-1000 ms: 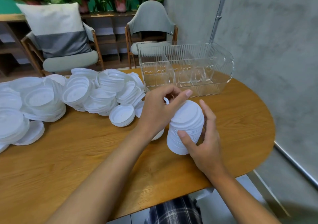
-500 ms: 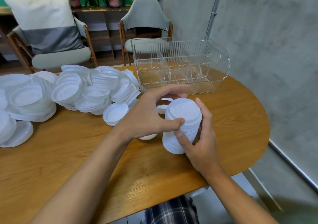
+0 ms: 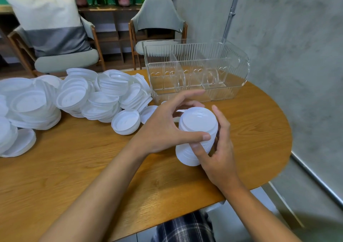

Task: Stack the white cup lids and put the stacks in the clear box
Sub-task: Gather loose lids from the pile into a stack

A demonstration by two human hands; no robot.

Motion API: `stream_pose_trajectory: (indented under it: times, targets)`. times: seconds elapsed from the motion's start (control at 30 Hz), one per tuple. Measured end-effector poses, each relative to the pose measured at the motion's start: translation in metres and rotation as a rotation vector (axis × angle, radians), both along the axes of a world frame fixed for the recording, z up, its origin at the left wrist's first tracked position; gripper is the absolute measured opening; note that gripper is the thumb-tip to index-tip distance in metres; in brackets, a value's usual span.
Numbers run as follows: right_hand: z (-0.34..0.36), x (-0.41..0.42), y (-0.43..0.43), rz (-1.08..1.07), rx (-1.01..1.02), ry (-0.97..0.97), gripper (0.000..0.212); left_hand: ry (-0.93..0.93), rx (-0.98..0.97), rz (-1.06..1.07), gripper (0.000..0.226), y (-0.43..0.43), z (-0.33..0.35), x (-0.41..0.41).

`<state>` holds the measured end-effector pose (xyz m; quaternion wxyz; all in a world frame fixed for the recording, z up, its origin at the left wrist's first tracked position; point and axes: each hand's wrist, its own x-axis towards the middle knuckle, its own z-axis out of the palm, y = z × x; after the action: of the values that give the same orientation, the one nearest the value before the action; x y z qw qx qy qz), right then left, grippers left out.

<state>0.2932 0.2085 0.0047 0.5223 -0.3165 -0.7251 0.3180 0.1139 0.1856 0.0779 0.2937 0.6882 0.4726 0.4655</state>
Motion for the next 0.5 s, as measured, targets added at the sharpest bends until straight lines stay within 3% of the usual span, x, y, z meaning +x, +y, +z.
stream_pose_trajectory:
  times: [0.5]
  targets:
    - [0.0038,-0.0022,-0.0050,0.062,-0.026,0.016,0.080,0.099,-0.080,0.012,0.085,-0.0035,0.0006,0.0033]
